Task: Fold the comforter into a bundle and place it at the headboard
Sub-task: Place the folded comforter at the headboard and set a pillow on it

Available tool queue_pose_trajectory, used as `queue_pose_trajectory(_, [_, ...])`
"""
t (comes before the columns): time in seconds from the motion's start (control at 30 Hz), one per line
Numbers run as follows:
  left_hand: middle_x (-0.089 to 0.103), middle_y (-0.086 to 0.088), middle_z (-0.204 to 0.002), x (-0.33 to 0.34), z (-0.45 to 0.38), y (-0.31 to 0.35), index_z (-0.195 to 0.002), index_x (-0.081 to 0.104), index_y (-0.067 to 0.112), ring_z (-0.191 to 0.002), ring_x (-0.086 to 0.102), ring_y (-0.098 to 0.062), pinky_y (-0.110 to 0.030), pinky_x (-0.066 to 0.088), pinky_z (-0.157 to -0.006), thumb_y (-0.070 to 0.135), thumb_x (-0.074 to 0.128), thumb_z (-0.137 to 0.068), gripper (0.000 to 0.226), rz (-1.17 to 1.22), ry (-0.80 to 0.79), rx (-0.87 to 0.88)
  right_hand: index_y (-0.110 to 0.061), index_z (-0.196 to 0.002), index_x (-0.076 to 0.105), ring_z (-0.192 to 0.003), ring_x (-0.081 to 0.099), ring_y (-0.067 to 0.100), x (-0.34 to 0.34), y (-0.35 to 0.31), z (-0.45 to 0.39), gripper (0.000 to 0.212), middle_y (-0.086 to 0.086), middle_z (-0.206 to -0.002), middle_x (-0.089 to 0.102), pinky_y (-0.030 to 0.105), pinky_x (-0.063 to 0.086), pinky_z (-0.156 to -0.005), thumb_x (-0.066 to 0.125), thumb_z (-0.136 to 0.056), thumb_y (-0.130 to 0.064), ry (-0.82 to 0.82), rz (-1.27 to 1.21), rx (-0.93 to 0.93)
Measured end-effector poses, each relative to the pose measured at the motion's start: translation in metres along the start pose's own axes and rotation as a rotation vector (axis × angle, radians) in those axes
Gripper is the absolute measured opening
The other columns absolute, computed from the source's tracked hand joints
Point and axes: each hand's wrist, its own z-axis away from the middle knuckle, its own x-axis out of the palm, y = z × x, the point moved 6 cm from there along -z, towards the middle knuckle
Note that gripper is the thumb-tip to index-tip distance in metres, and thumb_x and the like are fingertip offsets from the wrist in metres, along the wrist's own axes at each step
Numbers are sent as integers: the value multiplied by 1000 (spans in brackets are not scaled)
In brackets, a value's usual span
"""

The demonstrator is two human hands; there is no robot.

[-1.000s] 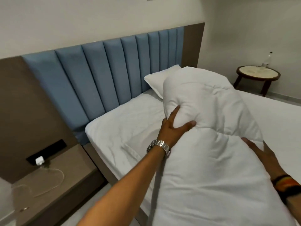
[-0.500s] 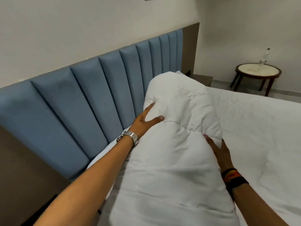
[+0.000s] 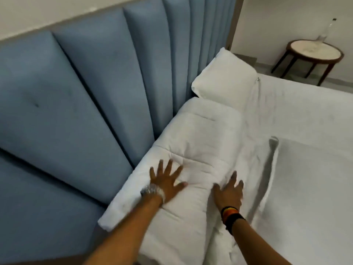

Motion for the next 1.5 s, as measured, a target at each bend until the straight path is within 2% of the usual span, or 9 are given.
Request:
queue_pose_trajectory(0.13, [7, 0, -174, 42, 21, -3, -164, 18, 39, -161, 3, -29, -63, 5, -124, 73, 19, -101, 72, -74, 359, 92, -41, -165, 1, -160, -8, 26, 51, -58, -19, 71, 4, -174, -11, 66, 2, -121, 36, -104, -57, 92, 336, -449])
queue_pose_trajectory(0.4, [18, -6, -173, 48, 16, 19, -163, 30, 33, -160, 11, -36, -67, 7, -123, 58, 25, -104, 64, -60, 361, 74, -41, -165, 0, -160, -11, 24, 34, -20, -31, 68, 1, -174, -13, 62, -2, -124, 25, -105, -63, 23, 549, -536])
queue_pose_trajectory(0.67, [17, 1, -173, 81, 12, 190, -163, 25, 35, -161, 6, -27, -51, -1, -127, 62, 9, -99, 72, 31, 133, 345, -36, -165, 18, -160, 4, 27, -184, 188, -12, 77, 10, -174, 6, 64, 4, -122, 25, -96, -70, 301, 384, -71])
queue_pose_trajectory(0.77, [20, -2, -172, 123, 15, 268, -164, 22, 36, -159, 16, -24, -44, 12, -128, 65, 19, -101, 70, 123, -27, 361, -40, -165, 10, -159, 0, 30, -265, 272, -4, 79, 10, -174, 0, 68, 4, -121, 33, -97, -73, 369, 308, 157])
queue_pose_trajectory(0.93, [19, 1, -173, 195, 8, 333, -161, 7, 51, -154, 29, -25, -48, 27, -125, 104, 25, -67, 109, 437, -281, 32, -46, -163, 8, -156, 16, 39, -336, 384, -1, 104, 12, -173, 6, 63, 18, -123, 56, -79, -84, 297, -122, 438])
queue_pose_trajectory(1.03, [33, -3, -167, 208, 3, 353, -158, 8, 56, -145, 44, -29, -42, 38, -119, 99, 54, -64, 113, 654, -271, -151, -46, -163, 10, -151, 34, 33, -338, 415, -14, 110, 7, -169, 28, 50, 31, -122, 64, -74, -83, 128, -394, 430])
queue_pose_trajectory(1.23, [48, 8, -156, 167, 11, 403, -160, 30, 40, -144, 47, -21, -33, 39, -116, 86, 77, -59, 120, 753, -101, -156, -39, -155, 40, -132, 56, 20, -339, 390, -39, 93, -7, -147, 58, 40, 43, -114, 79, -76, -67, 210, -725, 223])
queue_pose_trajectory(1.37, [75, 21, -114, 91, 26, 455, -126, 71, 33, -109, 72, -5, -30, 57, -99, 66, 87, -65, 72, 928, 107, -2, -36, -157, 41, -132, 53, 19, -368, 328, -26, 79, -6, -148, 55, 30, 37, -113, 77, -88, -48, 353, -871, 127])
queue_pose_trajectory(1.5, [81, 12, -98, -20, 49, 463, -110, 78, 24, -93, 76, -6, -36, 62, -89, 59, 85, -69, 54, 915, 299, 162, -30, -156, 44, -134, 53, 22, -395, 246, -2, 67, -3, -149, 55, 31, 38, -112, 72, -95, -41, 400, -963, -35])
